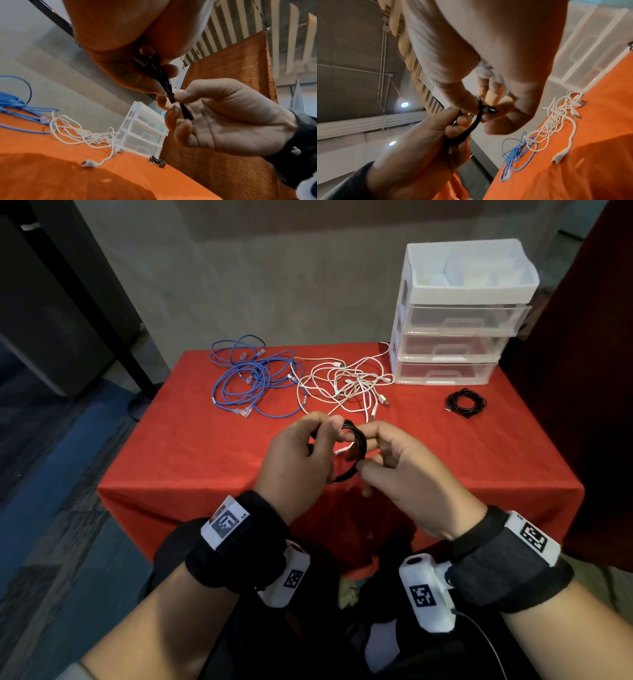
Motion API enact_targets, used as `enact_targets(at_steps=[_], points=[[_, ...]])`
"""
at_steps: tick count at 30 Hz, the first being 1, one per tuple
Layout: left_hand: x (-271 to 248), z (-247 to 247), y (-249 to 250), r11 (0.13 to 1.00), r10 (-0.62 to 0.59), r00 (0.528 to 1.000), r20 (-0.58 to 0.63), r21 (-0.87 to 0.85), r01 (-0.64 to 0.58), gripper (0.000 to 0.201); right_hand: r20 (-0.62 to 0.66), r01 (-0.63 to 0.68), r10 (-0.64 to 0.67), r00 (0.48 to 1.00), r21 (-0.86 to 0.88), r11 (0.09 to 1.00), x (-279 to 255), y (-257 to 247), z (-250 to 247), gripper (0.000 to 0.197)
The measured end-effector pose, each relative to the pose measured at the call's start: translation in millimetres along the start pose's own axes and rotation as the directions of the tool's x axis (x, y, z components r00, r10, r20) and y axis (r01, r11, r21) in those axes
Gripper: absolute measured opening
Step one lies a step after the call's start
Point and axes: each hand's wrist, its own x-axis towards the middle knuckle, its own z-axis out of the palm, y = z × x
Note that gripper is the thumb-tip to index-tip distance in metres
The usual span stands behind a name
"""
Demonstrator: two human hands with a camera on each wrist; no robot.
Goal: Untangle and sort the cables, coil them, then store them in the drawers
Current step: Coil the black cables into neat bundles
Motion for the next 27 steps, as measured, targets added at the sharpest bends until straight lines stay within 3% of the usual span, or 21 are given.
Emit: enact_targets(at_steps=[3, 5, 7, 10, 13, 16, 22, 27], points=[[1, -5, 1, 1.000, -0.027, 0.999, -0.032, -0.010, 0.027, 0.031, -0.048, 0.002, -0.004, 0.999, -0.033, 0.999, 1, 2, -8, 0.019], [0, -3, 4, 0.984, -0.119, 0.993, -0.020, -0.136, 0.115, 0.032, -0.164, 0.011, -0.038, 0.986, -0.166, 0.986, 5, 8, -14, 0.006], [-4, 3, 9, 0.925, -0.225, 0.974, 0.026, -0.310, 0.221, 0.031, -0.257, 0.016, -0.086, 0.963, -0.261, 0.965, 8, 14, -15, 0.006], [-8, 15, 13, 0.862, -0.277, 0.960, 0.048, -0.429, 0.271, 0.028, -0.294, -0.028, -0.001, 0.956, -0.096, 0.995, 7, 15, -7, 0.009], [-10, 20, 14, 0.843, -0.271, 0.961, 0.048, -0.470, 0.261, 0.027, -0.244, -0.061, 0.093, 0.965, 0.133, 0.989, 4, 14, 1, 0.012], [-11, 22, 12, 0.842, -0.252, 0.967, 0.049, -0.482, 0.243, 0.026, -0.221, -0.092, 0.177, 0.959, 0.346, 0.934, 5, 12, 2, 0.031], [-10, 25, -3, 0.932, -0.216, 0.974, -0.074, -0.314, 0.183, 0.029, -0.180, -0.168, 0.274, 0.945, 0.453, 0.876, 4, 2, -4, 0.018], [-6, 22, -12, 0.964, -0.202, 0.972, -0.123, -0.200, 0.175, 0.033, 0.024, -0.260, 0.279, 0.960, 0.451, 0.854, -1, 2, -8, 0.029]])
